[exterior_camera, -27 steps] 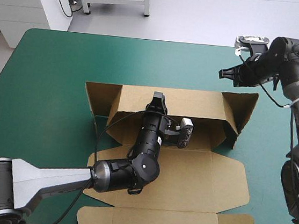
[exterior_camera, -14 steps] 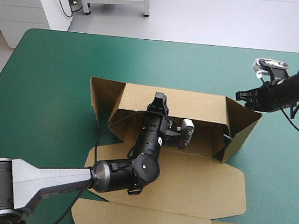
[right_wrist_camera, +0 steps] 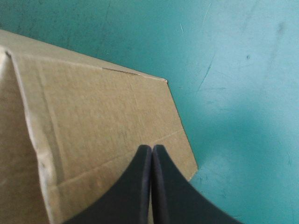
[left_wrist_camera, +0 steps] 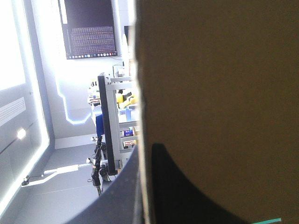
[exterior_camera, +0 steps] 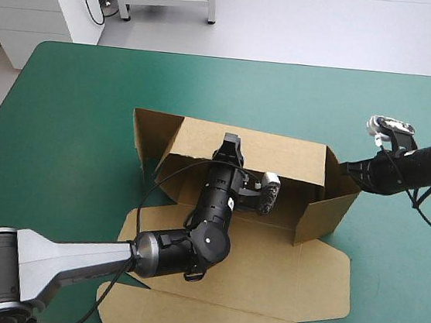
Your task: Fold the box
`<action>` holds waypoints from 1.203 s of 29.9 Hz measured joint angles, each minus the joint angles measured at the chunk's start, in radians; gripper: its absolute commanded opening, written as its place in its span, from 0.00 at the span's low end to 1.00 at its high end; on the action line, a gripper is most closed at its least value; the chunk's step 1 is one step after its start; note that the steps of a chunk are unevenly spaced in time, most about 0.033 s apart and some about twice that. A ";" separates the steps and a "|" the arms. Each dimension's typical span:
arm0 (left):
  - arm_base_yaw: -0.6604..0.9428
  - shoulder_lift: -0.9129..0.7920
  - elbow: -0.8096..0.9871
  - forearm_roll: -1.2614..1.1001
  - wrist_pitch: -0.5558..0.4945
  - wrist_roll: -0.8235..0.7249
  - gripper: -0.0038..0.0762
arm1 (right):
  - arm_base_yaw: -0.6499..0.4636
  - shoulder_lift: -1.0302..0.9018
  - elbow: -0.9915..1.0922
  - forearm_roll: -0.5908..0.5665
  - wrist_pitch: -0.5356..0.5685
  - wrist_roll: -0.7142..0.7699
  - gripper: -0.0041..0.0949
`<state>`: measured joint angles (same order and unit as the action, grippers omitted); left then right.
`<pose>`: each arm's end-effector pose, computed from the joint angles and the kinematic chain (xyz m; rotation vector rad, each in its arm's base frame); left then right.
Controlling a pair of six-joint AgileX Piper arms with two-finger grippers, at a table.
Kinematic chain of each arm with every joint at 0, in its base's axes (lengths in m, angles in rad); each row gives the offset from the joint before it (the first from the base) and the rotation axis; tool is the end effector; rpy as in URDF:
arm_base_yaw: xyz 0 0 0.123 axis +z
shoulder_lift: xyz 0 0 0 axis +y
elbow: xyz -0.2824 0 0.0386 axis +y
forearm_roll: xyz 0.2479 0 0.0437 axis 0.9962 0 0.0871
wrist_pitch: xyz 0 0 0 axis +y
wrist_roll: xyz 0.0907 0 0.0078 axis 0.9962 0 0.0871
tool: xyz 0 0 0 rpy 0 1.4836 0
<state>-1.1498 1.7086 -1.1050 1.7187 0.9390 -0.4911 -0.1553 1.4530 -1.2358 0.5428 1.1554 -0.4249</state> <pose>0.2127 -0.2970 0.2756 1.4570 1.1746 0.9861 0.2869 -0.0013 0.3217 -0.1578 2.6613 0.5804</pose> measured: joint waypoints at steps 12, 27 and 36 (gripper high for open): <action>0.000 0.000 0.000 0.000 0.000 -0.001 0.04 | 0.000 -0.319 0.400 0.217 -0.252 -0.308 0.02; 0.000 0.000 0.000 0.000 0.000 -0.001 0.04 | 0.000 -0.458 0.598 0.440 -0.359 -0.737 0.47; 0.000 0.000 0.000 0.000 0.000 -0.001 0.04 | 0.000 -0.458 0.599 0.445 -0.361 -0.814 0.67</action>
<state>-1.1498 1.7086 -1.1050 1.7187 0.9390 -0.4921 -0.1553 0.9947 -0.6372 0.9881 0.7940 -1.2389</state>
